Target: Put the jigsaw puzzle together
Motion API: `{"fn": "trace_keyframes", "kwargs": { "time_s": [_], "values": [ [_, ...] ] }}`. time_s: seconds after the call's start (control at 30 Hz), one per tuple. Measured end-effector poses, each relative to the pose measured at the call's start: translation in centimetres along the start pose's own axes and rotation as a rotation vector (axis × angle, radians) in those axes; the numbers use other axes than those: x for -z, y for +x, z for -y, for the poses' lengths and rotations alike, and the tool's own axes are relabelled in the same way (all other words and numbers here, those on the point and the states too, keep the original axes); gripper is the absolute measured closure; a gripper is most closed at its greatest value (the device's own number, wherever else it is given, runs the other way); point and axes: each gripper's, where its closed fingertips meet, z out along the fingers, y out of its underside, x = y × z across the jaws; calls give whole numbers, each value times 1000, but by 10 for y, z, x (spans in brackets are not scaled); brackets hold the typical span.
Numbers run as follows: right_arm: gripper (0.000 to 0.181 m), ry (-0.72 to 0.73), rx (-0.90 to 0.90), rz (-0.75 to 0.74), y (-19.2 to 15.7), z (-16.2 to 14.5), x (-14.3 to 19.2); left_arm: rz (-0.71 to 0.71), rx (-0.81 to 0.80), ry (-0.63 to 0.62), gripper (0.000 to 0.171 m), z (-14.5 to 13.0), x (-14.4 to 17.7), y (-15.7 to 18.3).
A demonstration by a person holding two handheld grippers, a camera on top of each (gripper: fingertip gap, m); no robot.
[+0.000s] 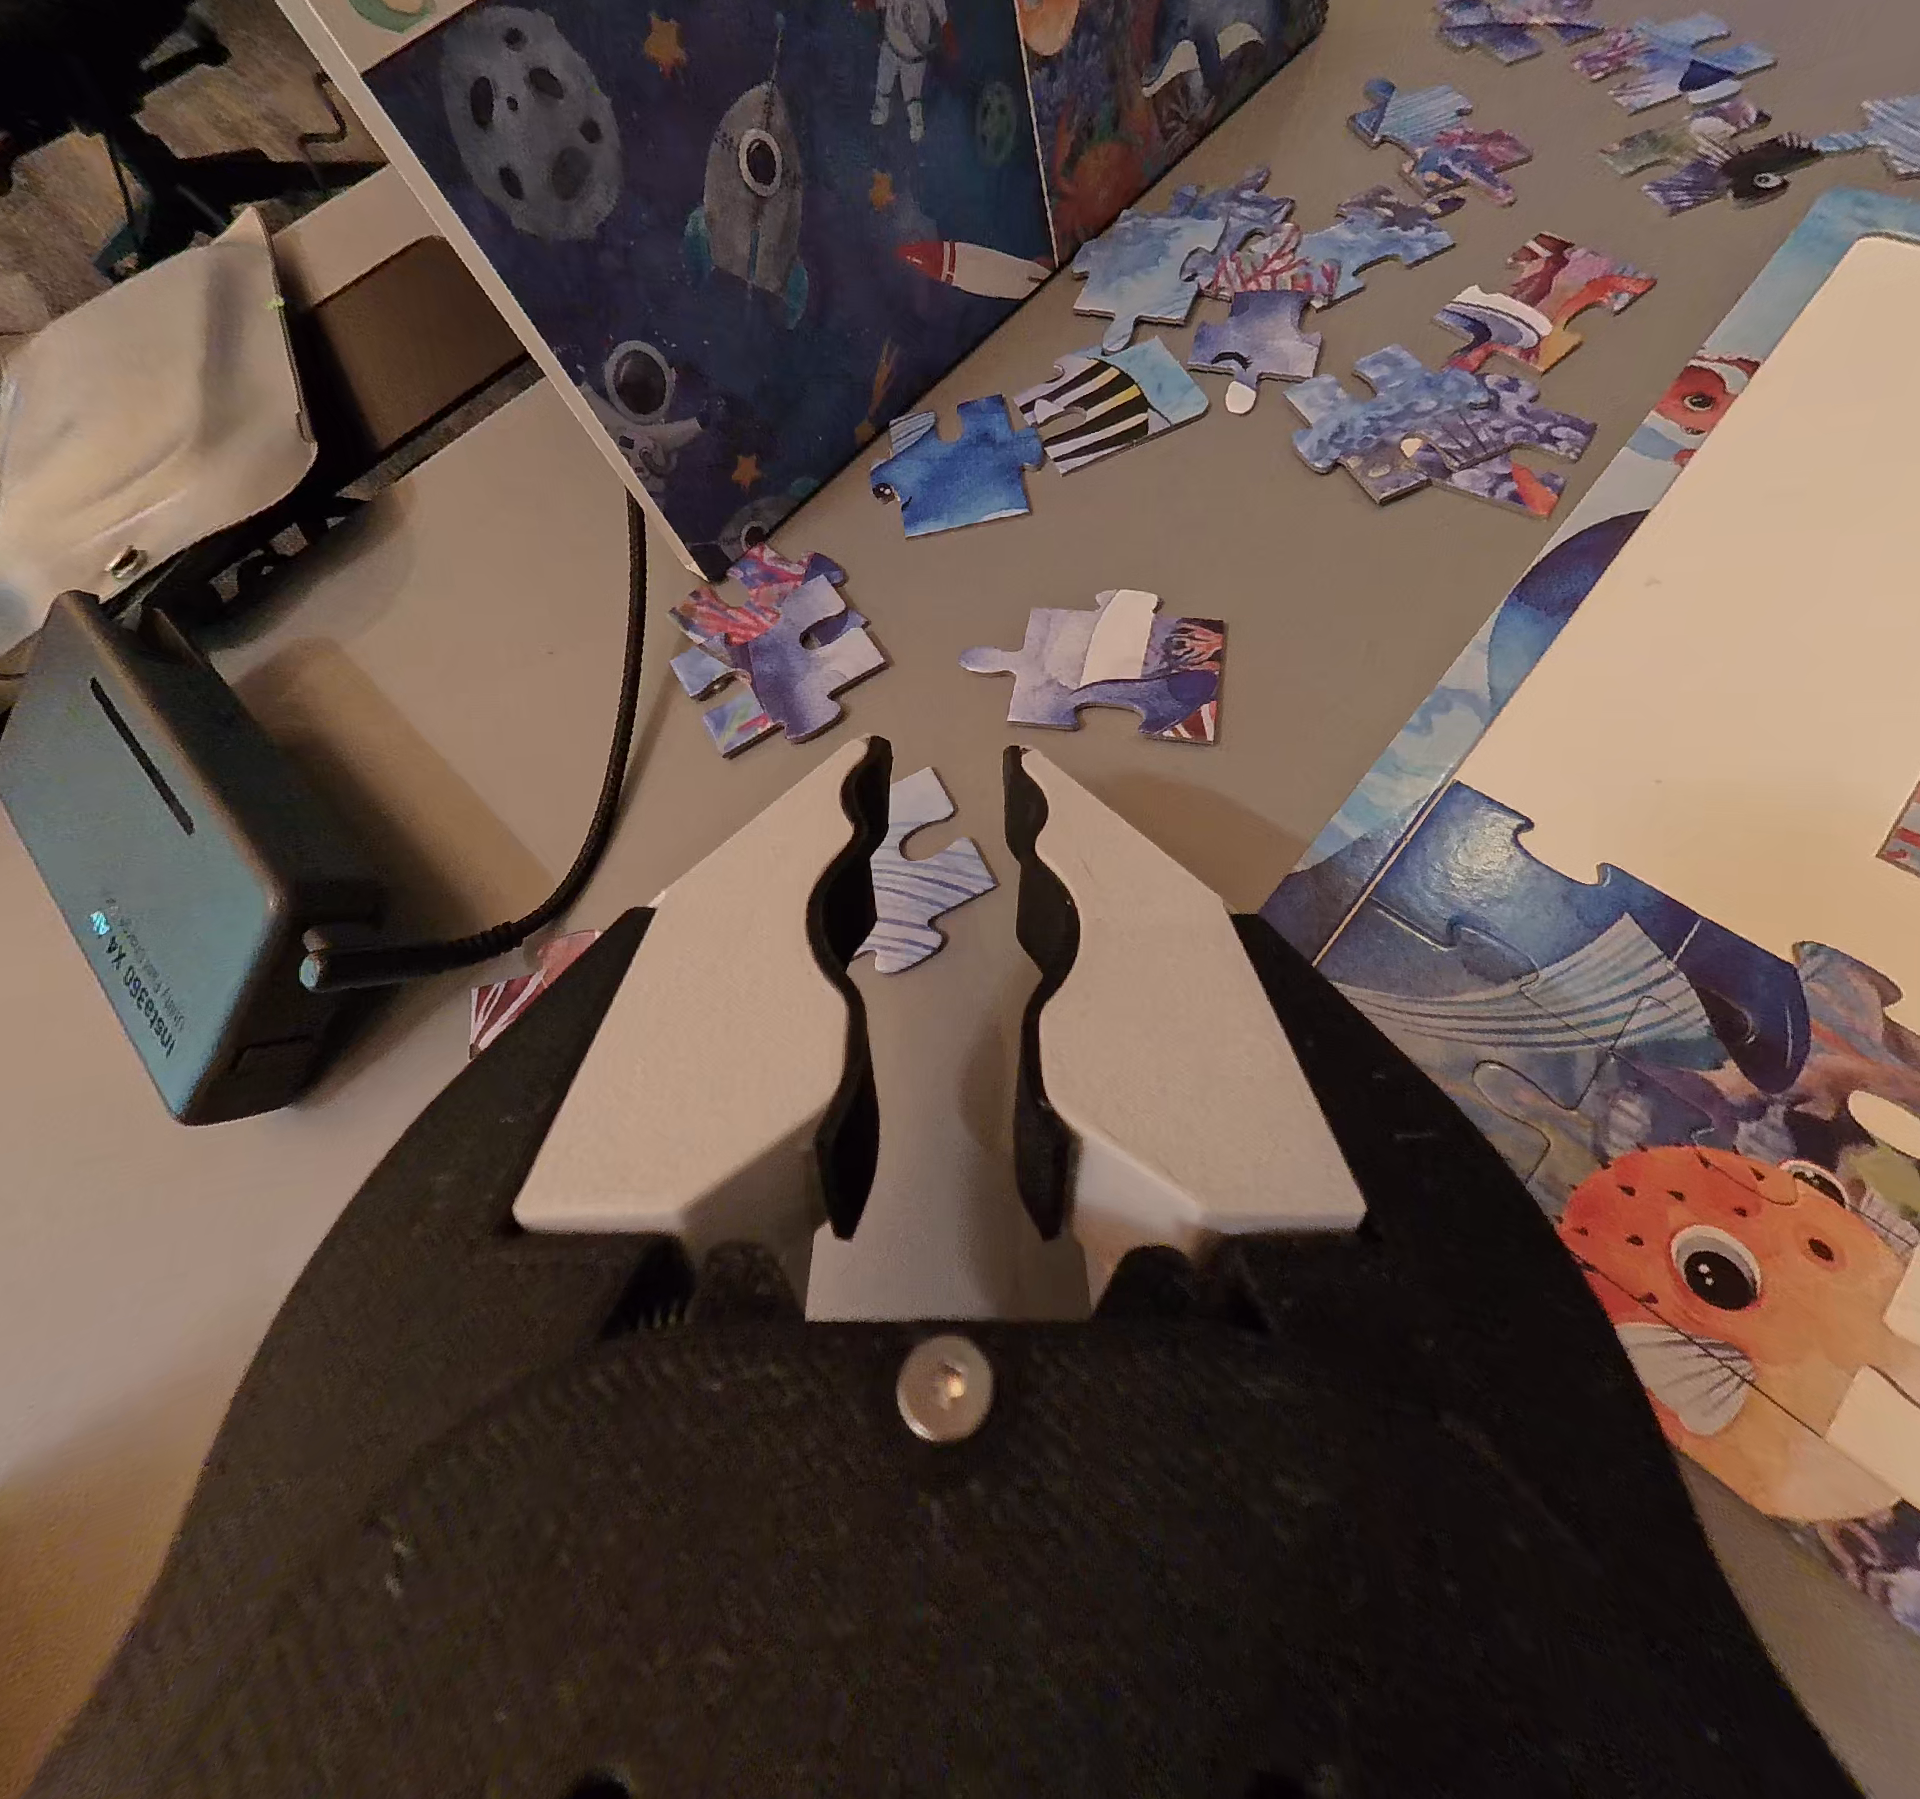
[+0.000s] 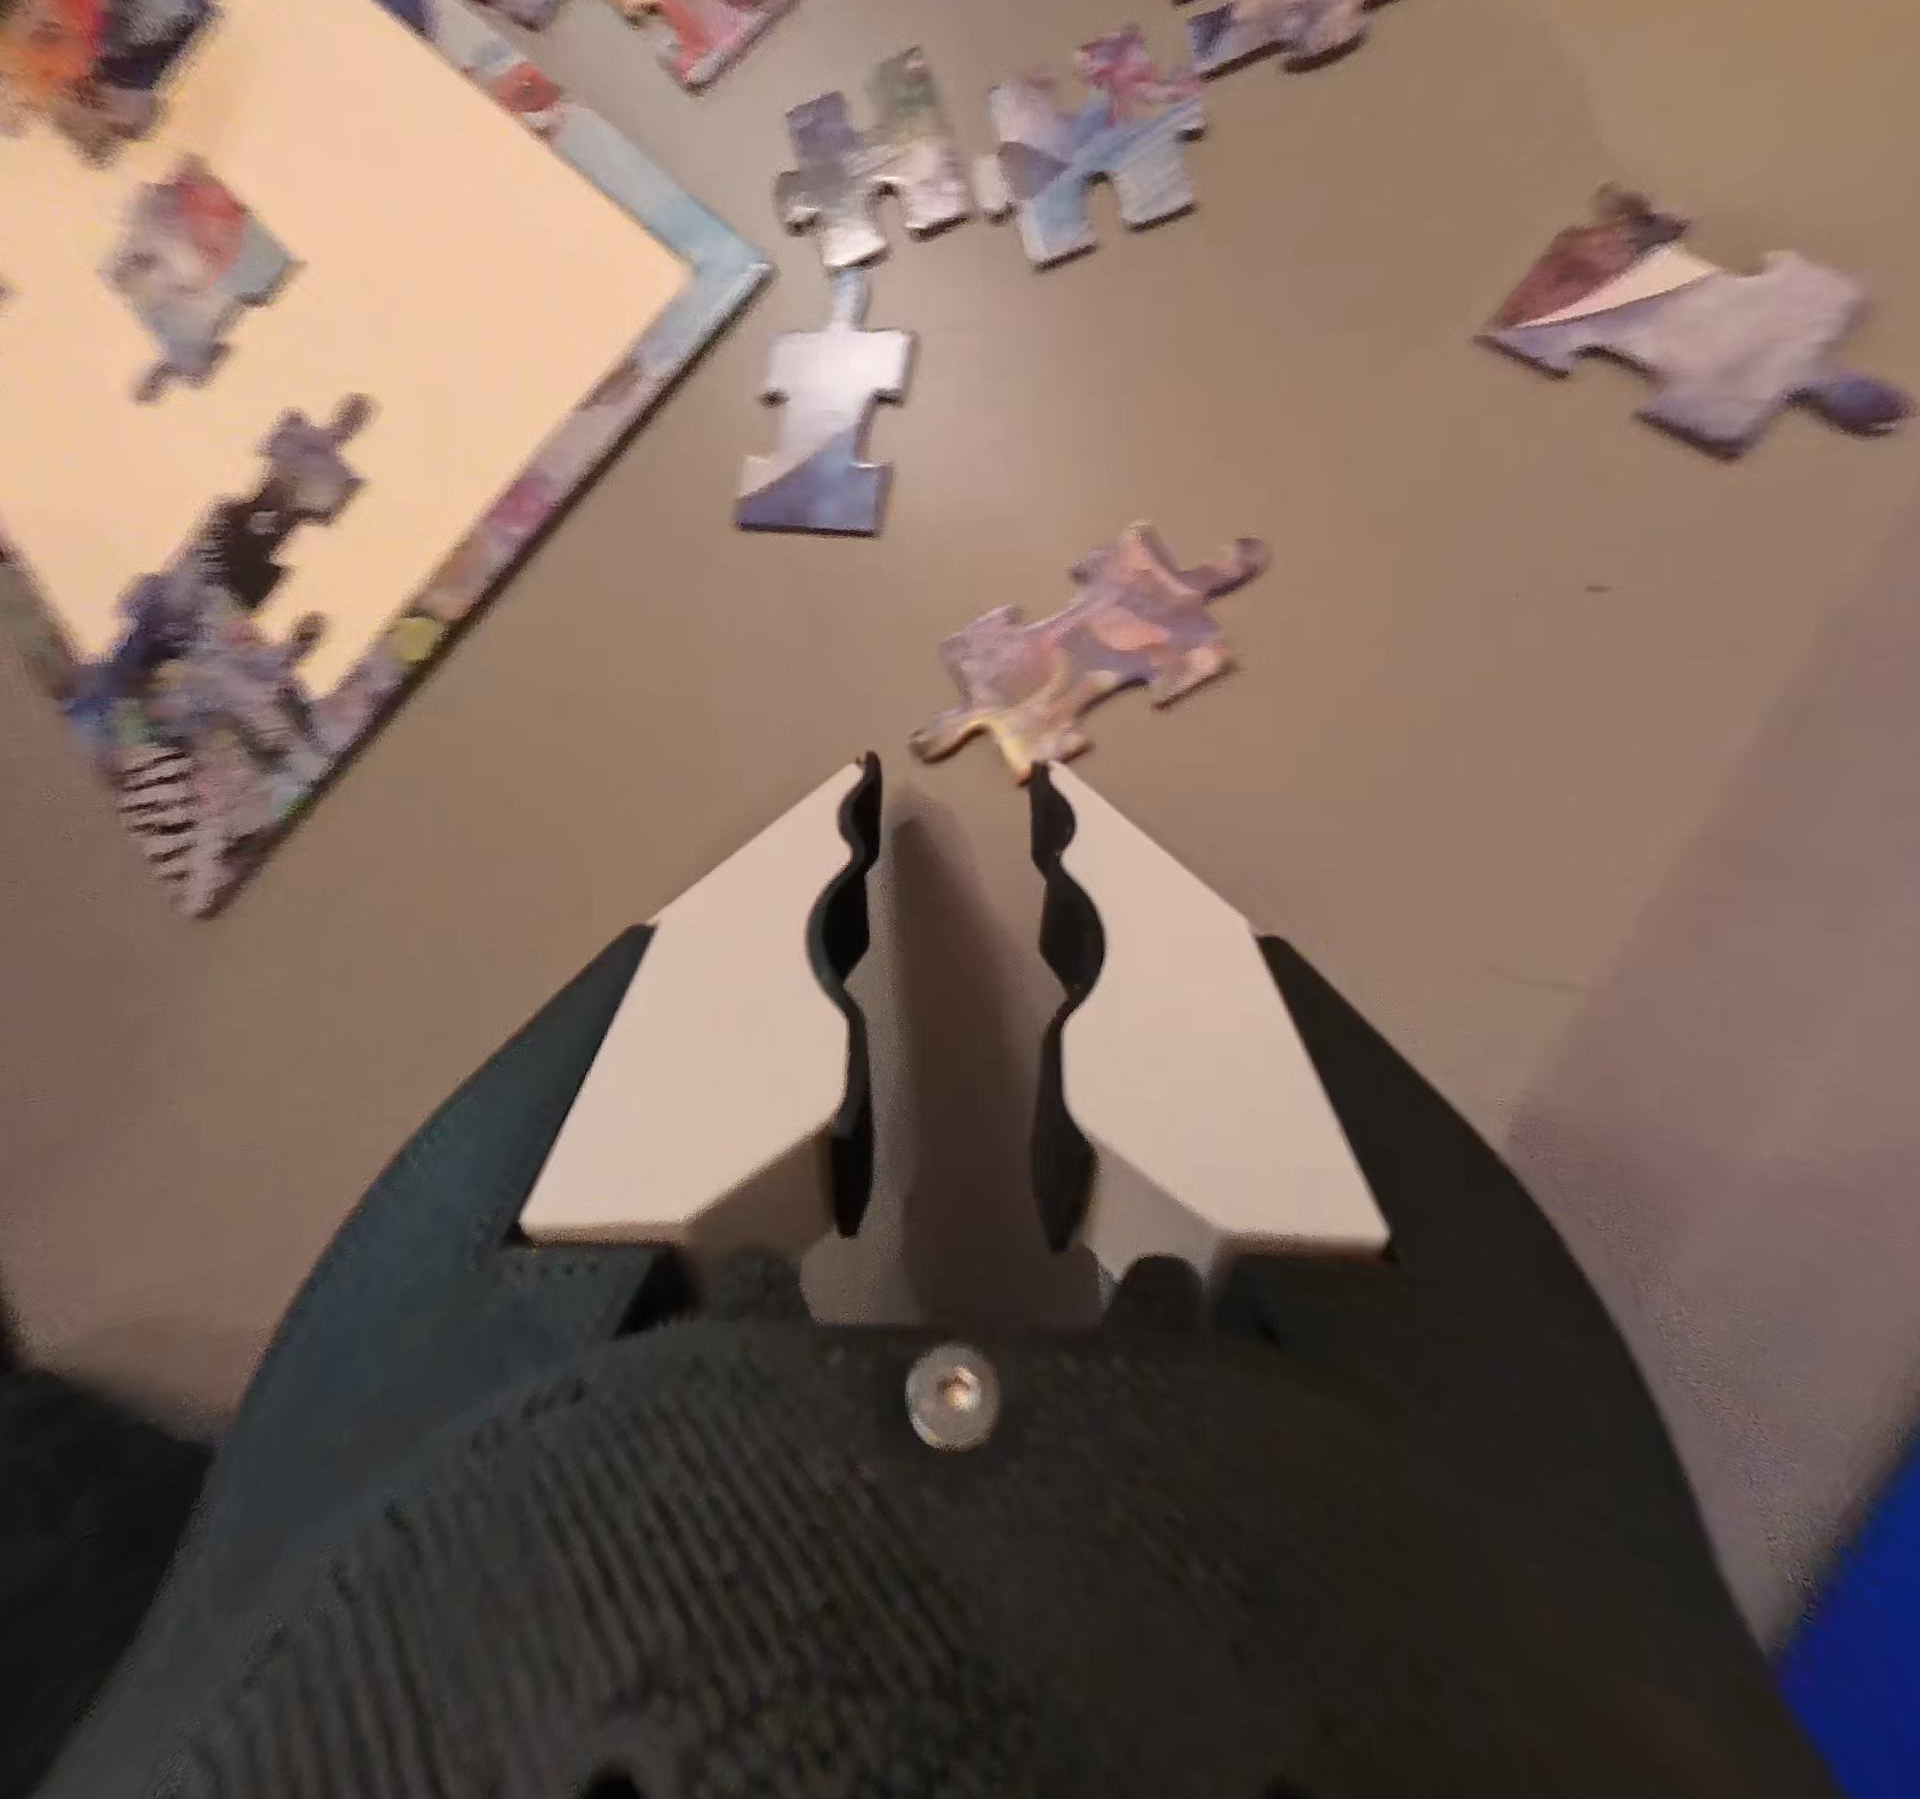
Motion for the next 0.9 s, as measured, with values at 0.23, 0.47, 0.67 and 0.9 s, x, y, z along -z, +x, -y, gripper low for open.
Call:
{"fn": "trace_keyframes", "kwargs": {
  "time_s": [0.23,0.47,0.67,0.9],
  "values": [
    [137,117,143,16,-18,29,-4,-1,0,0,152,0,0,0],
    [103,114,150,-116,14,27,-18,-2,-5,-1,152,0,-1,1],
    [119,60,113,-65,-1,17,-17,9,-11,3,152,1,1,-1],
    [125,79,105,121,-35,21,-17,8,-10,0,152,0,1,-1]
  ]
}}
